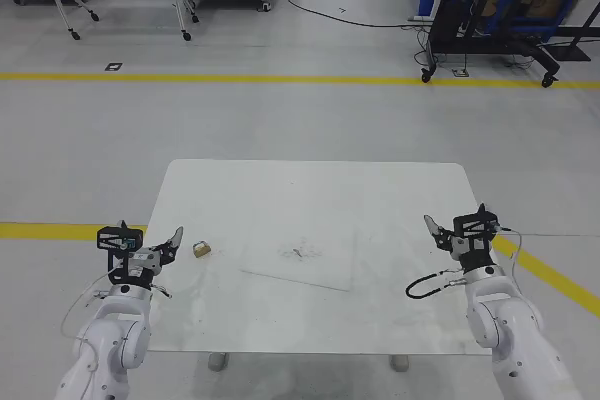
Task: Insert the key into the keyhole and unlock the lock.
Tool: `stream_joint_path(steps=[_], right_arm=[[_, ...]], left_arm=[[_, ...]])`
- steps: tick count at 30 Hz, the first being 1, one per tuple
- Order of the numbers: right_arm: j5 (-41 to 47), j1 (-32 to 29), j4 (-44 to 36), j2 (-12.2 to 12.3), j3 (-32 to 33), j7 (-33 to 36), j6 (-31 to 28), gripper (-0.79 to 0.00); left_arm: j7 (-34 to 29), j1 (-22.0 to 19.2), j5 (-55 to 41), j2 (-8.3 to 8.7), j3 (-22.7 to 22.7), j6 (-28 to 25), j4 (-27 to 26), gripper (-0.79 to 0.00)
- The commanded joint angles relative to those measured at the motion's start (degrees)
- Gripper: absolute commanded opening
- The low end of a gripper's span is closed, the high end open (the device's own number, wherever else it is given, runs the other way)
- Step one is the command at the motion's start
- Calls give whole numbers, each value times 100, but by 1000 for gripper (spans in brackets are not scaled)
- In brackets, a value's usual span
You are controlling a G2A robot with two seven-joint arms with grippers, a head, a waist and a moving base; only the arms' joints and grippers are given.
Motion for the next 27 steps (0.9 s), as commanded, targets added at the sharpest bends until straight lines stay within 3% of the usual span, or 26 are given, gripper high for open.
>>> stream_joint_path(steps=[1,9,15,17,20,22,24,27], right_arm=[[68,295,220,-14,-310,200,-447,0],[562,1889,1985,-212,-1929,617,-2139,0],[875,2895,3219,-380,-2797,731,-3546,0],[893,3175,3566,-452,-3079,610,-3896,-77],[883,3559,4045,-554,-3419,324,-4372,-366],[861,3780,4329,-629,-3628,199,-4517,-339],[631,4017,4535,-708,-3854,178,-4424,-237],[276,4265,4710,-833,-4218,-28,-4338,-252]], left_arm=[[0,0,0,0,0,0,0,0],[0,0,0,0,0,0,0,0],[0,0,0,0,0,0,0,0],[0,0,0,0,0,0,0,0],[0,0,0,0,0,0,0,0],[0,0,0,0,0,0,0,0],[0,0,0,0,0,0,0,0],[0,0,0,0,0,0,0,0]])
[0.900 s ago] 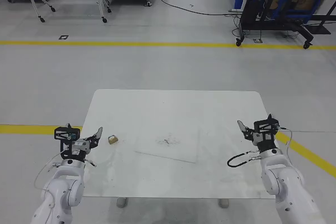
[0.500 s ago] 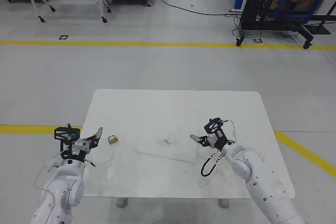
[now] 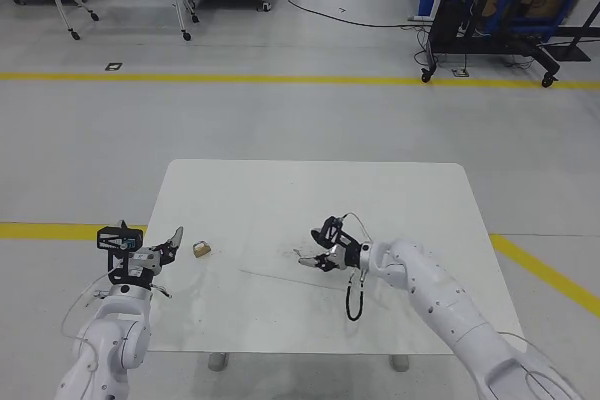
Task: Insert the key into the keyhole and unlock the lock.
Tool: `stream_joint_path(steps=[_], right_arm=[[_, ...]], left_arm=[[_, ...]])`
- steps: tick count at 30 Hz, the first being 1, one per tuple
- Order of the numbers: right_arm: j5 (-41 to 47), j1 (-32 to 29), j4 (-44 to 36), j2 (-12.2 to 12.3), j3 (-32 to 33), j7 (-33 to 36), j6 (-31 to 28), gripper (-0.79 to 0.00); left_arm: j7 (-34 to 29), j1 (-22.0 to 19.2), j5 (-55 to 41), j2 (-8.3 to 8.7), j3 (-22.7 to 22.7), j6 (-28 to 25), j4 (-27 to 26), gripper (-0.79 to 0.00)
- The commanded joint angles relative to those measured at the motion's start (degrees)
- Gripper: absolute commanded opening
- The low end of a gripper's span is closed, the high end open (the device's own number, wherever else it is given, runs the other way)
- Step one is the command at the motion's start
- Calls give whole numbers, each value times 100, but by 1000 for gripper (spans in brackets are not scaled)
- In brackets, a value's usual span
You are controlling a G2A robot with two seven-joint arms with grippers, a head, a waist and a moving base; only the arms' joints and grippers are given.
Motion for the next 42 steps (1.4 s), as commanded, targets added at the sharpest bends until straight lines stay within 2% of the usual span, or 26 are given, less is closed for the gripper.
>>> stream_joint_path(steps=[1,4,6,9,11,13,21,29,35,37,42], right_arm=[[-270,174,144,-77,-236,-129,74,-240],[-448,410,398,-191,-492,-217,104,-237],[-482,550,584,-268,-625,-227,135,-360],[-482,721,846,-369,-772,-235,163,-449],[-489,808,985,-421,-844,-265,159,-576],[-514,879,1098,-463,-900,-301,170,-785],[-737,1004,1121,-506,-970,-510,224,-785],[-879,792,449,-288,-567,-1211,209,-785],[12,192,-240,-27,250,-1779,-76,-785],[800,-29,-262,35,577,-1495,-203,-785],[800,-29,-262,35,577,-1495,-203,-785]], left_arm=[[0,0,0,0,0,0,0,0],[0,0,0,0,0,0,0,0],[0,0,0,0,0,0,0,0],[0,0,0,0,0,0,0,0],[0,0,0,0,0,0,0,0],[0,0,0,0,0,0,0,0],[0,0,0,0,0,0,0,0],[0,0,0,0,0,0,0,0],[0,0,0,0,0,0,0,0],[0,0,0,0,0,0,0,0],[0,0,0,0,0,0,0,0]])
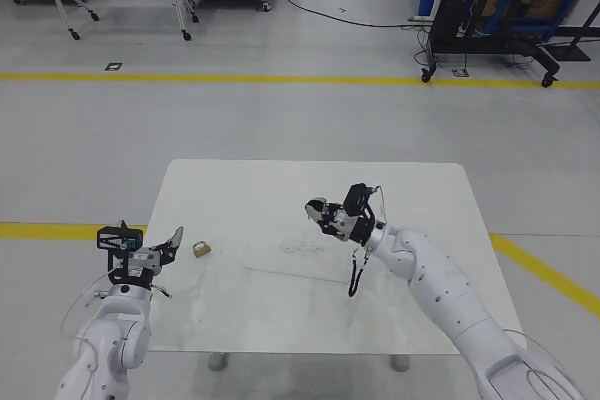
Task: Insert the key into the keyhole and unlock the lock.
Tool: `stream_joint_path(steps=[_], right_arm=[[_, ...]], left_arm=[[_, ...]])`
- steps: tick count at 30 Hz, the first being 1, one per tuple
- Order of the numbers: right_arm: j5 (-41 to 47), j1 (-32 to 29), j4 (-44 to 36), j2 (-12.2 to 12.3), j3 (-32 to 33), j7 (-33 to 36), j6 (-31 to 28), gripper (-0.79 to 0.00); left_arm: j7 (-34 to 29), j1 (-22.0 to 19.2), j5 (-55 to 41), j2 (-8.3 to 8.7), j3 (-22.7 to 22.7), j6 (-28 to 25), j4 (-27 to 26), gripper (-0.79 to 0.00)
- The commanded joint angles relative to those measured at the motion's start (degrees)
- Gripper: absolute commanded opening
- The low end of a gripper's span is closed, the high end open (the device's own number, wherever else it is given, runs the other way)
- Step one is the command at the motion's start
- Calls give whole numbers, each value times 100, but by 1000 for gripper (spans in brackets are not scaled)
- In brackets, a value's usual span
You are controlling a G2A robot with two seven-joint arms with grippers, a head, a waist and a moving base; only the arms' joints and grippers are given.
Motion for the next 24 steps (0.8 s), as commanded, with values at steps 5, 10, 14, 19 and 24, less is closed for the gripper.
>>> stream_joint_path(steps=[5,10,14,19,24], right_arm=[[-225,2,0,-1,-5,-10,2,-785],[1190,-245,443,-47,169,-424,-523,-785],[3033,-345,892,-197,188,-644,-982,-785],[3876,-279,1248,-230,204,-344,-1181,-785],[3876,-279,1248,-230,204,-344,-1181,-785]], left_arm=[[26,1,-117,-7,-15,10,-12,0],[-256,97,-3174,-111,-37,-859,-76,0],[-1337,-308,-5215,-146,142,-1297,37,0],[-2213,-617,-5464,-133,400,-1347,-109,0],[-2193,-615,-5375,-129,387,-1339,-85,0]])
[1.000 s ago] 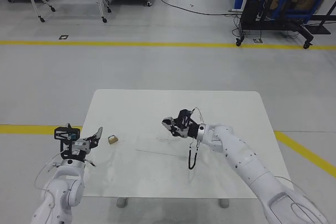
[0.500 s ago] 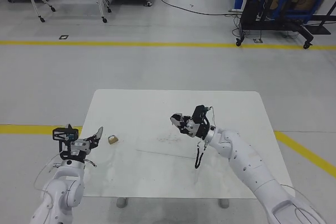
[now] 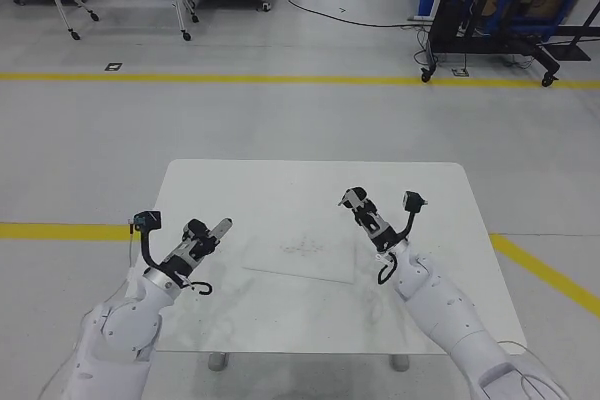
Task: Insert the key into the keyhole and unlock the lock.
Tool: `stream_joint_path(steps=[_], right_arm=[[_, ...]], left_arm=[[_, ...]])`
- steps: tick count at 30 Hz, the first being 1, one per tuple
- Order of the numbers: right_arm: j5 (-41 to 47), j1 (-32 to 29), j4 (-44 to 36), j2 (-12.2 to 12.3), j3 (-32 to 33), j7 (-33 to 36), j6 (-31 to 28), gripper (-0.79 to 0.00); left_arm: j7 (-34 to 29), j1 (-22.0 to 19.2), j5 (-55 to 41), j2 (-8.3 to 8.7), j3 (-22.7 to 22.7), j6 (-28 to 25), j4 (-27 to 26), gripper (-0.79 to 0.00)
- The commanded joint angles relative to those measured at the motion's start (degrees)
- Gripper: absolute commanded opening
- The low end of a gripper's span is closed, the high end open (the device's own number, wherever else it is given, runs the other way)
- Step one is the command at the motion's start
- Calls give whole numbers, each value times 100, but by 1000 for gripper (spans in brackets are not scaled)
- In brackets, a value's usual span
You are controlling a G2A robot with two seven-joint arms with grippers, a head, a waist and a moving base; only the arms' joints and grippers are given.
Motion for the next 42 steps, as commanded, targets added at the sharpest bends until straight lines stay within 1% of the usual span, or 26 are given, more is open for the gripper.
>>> stream_joint_path(steps=[1,2,5,8,10,12,14,16,18,22,24,26,27,29,38,42], right_arm=[[5,0,1,0,0,2,-1,-785],[5,0,1,0,0,2,-1,-785],[136,-89,-126,-31,-77,155,121,-785],[927,-178,-295,-164,-342,478,132,-785],[1506,-166,-345,-274,-577,774,159,-785],[2027,-114,-343,-381,-802,1094,216,-785],[2423,-49,-285,-479,-952,1264,246,-785],[2740,16,-199,-570,-1079,1409,234,-785],[3016,63,-108,-650,-1163,1507,180,-785],[3284,145,85,-786,-1311,1690,134,-785],[3316,187,165,-861,-1398,1747,151,-785],[3331,237,243,-932,-1454,1739,137,-785],[3340,256,274,-967,-1482,1739,120,-785],[3260,319,361,-1029,-1534,1749,105,-785],[2542,521,666,-1188,-1536,1489,-1,-785],[2331,528,699,-1211,-1485,1463,-1,-785]], left_arm=[[88,-5,240,7,-20,3,81,0],[106,-9,97,-5,46,-14,176,0],[-309,-219,-1322,-60,330,-291,584,0],[-920,-594,-2877,-129,675,-488,1157,0],[-1186,-879,-3370,-172,902,-633,1541,0],[-1370,-1120,-3714,-221,1137,-964,1853,0],[-1506,-1349,-3967,-261,1295,-1310,2171,0],[-1559,-1536,-4078,-296,1413,-1664,2471,0],[-1510,-1696,-3954,-319,1496,-1917,2745,0],[-1416,-1841,-3725,-351,1639,-2260,3067,0],[-1413,-1875,-3735,-363,1691,-2308,3141,-157],[-1414,-1888,-3663,-369,1740,-2367,3147,-286],[-1387,-1879,-3628,-372,1760,-2395,3139,-332],[-1326,-1868,-3554,-376,1785,-2413,3117,-382],[-1152,-1786,-3320,-361,1769,-2455,2961,-453],[-1085,-1756,-3218,-349,1744,-2424,2910,-465]])
